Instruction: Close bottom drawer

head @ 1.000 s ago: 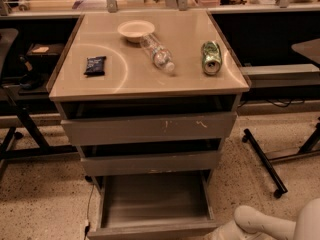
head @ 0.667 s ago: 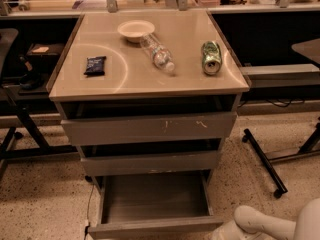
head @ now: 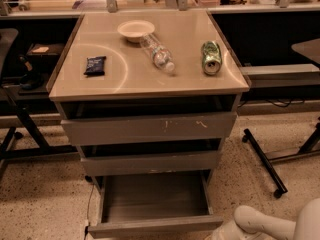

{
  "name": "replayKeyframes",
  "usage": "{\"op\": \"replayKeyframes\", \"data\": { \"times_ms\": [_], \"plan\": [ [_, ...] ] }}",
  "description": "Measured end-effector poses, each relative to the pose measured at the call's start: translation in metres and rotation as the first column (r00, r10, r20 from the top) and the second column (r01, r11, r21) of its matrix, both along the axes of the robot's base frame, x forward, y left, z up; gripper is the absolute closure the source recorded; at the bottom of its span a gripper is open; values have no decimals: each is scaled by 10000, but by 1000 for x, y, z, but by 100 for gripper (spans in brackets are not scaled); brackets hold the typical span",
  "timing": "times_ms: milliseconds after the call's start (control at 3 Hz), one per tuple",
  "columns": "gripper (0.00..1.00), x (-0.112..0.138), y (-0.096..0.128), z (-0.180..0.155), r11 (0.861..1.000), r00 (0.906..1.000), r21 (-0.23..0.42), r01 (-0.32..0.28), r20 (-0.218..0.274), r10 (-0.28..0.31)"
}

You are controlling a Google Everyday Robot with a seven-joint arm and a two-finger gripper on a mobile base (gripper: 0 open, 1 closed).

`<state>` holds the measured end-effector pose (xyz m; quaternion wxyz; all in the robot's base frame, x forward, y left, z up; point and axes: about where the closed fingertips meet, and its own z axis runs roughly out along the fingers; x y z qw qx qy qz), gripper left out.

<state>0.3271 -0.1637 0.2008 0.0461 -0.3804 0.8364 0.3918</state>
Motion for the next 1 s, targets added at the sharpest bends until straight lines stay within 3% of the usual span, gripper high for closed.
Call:
{"op": "replayKeyframes", "data": {
  "times_ms": [333,667,1000],
  "plan": [
    [65,0,0,0,10000,10000,1,-1,0,1],
    [88,7,6,4,9991,9993,372,-204,318,193],
    [100,20,15,10,9950,9936,844,-533,1038,444]
  ]
}}
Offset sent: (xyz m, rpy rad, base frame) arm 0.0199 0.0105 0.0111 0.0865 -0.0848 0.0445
